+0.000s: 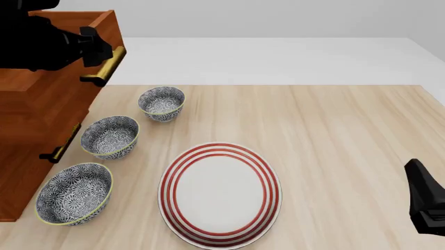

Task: Open the top drawer of the cabinet.

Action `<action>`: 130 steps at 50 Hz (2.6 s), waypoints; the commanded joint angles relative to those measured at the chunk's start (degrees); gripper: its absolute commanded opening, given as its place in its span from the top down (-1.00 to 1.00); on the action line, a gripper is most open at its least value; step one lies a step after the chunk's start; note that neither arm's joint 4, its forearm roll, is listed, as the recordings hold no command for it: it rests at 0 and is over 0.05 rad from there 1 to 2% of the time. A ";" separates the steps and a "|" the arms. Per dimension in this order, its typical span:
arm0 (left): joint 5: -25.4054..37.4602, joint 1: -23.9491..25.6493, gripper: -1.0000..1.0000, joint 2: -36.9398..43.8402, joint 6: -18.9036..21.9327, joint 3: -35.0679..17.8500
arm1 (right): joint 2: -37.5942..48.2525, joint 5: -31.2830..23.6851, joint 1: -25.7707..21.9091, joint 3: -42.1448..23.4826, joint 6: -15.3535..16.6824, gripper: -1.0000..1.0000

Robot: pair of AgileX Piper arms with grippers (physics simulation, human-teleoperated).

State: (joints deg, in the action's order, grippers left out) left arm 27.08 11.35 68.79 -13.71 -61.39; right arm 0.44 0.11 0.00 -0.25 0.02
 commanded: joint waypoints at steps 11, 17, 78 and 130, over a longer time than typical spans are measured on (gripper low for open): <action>0.10 3.50 -1.00 11.86 6.63 7.97 | -0.01 0.00 0.00 0.00 0.00 -1.00; 0.01 4.41 -1.00 11.68 6.26 8.27 | 0.00 0.00 -0.01 0.00 -0.01 -1.00; -1.94 8.99 -1.00 13.70 4.49 9.32 | -0.01 0.00 0.00 0.00 -0.01 -1.00; 1.21 12.72 -1.00 8.90 2.68 6.48 | 0.00 0.00 0.00 0.00 0.00 -1.00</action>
State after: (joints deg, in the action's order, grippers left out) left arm 26.34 19.78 70.82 -19.84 -62.79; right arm 0.43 0.11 0.00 -0.25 0.02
